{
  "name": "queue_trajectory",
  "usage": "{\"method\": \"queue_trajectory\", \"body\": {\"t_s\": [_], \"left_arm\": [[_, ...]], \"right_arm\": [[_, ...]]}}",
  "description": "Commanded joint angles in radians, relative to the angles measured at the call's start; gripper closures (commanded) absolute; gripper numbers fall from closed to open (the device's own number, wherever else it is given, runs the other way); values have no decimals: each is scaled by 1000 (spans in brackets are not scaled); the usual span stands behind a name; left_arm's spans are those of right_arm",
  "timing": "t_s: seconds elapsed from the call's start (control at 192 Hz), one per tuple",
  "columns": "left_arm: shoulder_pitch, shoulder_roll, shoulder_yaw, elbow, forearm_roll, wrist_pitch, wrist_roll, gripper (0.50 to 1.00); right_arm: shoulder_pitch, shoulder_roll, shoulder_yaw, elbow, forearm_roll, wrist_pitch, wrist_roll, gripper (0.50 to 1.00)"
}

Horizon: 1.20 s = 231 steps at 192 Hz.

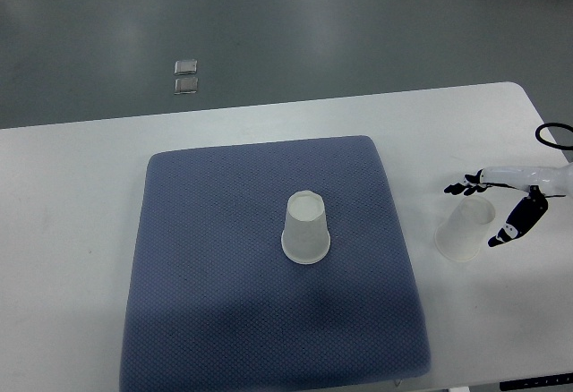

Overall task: Stack paper cups
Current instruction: 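Close the right hand fingers around the white cup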

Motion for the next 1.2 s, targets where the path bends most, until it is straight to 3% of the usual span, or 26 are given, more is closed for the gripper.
{"method": "queue_trajectory", "body": {"t_s": [0.0,0.218,0.327,1.195], "left_arm": [[0,0,0,0,0,0,0,500],[0,0,0,0,0,0,0,500],[0,0,0,0,0,0,0,500],[0,0,0,0,0,0,0,500]], "right_arm": [[1,14,-31,-6,-27,-48,0,576],[4,22,-114,-23,-59,-160,0,593],[6,36,-131,-29,-76,-189,0,670],[18,39,-129,-34,-84,-182,20,812]]}}
